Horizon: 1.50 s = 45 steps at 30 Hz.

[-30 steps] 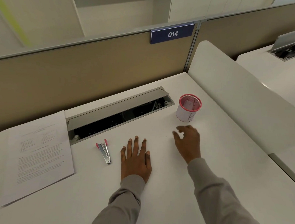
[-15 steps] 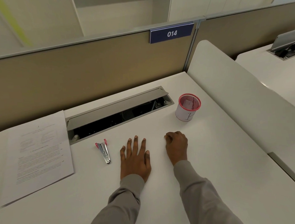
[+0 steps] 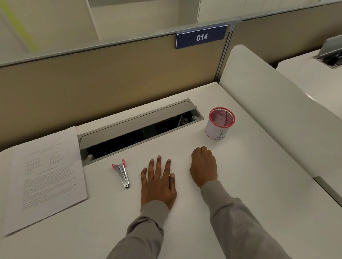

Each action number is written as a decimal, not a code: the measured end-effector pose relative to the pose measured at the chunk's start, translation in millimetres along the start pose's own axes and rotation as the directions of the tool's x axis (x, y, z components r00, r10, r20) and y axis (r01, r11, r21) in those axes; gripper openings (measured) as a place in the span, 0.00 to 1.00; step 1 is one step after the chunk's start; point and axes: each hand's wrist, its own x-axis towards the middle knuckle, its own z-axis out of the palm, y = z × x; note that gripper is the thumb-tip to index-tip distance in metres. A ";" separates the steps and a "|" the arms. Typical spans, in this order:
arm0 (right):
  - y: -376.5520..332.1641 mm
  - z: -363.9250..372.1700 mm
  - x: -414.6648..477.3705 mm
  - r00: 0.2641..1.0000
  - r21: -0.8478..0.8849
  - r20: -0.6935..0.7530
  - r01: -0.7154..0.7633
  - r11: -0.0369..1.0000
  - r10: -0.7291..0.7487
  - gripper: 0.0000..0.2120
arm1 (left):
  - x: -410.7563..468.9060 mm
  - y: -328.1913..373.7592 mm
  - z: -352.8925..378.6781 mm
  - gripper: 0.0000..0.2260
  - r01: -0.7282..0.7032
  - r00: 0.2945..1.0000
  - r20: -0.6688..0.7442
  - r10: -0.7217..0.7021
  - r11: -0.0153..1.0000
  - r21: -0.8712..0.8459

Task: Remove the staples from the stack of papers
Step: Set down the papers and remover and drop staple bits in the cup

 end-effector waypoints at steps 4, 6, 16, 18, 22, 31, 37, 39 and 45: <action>14.3 -3.8 9.2 0.997 0.336 0.045 -0.067 0.939 0.056 0.09 | -0.7 1.1 -1.5 0.26 -0.004 1.000 0.000 0.004 1.000 -0.003; 21.5 -11.3 11.3 0.994 0.492 0.056 -0.107 0.864 0.091 0.10 | -0.4 1.7 -2.3 0.26 -0.001 1.000 -0.009 0.001 1.000 -0.008; 19.9 -19.7 5.0 0.984 0.626 0.131 -0.179 0.759 0.124 0.07 | -1.1 2.5 -3.7 0.26 -0.004 1.000 0.005 0.004 1.000 -0.010; 18.5 -27.5 8.0 0.967 0.706 0.156 -0.250 0.663 0.199 0.06 | -1.6 2.8 -4.3 0.26 -0.003 1.000 0.006 0.003 1.000 -0.014; 21.9 -52.3 24.9 0.956 0.801 -0.004 -0.172 0.573 0.292 0.06 | -1.8 2.2 -4.6 0.26 -0.003 1.000 -0.002 0.003 1.000 -0.010; 45.7 -114.4 68.0 0.883 0.516 -0.422 0.047 0.855 0.206 0.08 | -1.1 1.6 -2.5 0.26 0.001 1.000 0.007 -0.001 1.000 -0.001; 41.4 -42.3 4.9 0.983 0.506 -0.183 0.066 0.860 0.032 0.09 | -0.9 3.2 -2.6 0.25 -0.006 1.000 0.005 0.006 1.000 -0.002; 40.7 -22.0 -10.6 0.994 0.550 -0.047 -0.057 0.833 0.100 0.09 | -0.7 2.3 -3.6 0.26 0.000 1.000 0.012 0.000 1.000 -0.011; 33.9 -7.3 -8.9 0.986 0.612 0.046 -0.153 0.776 0.158 0.07 | -1.2 1.0 -3.0 0.26 0.000 1.000 0.014 0.000 1.000 -0.008</action>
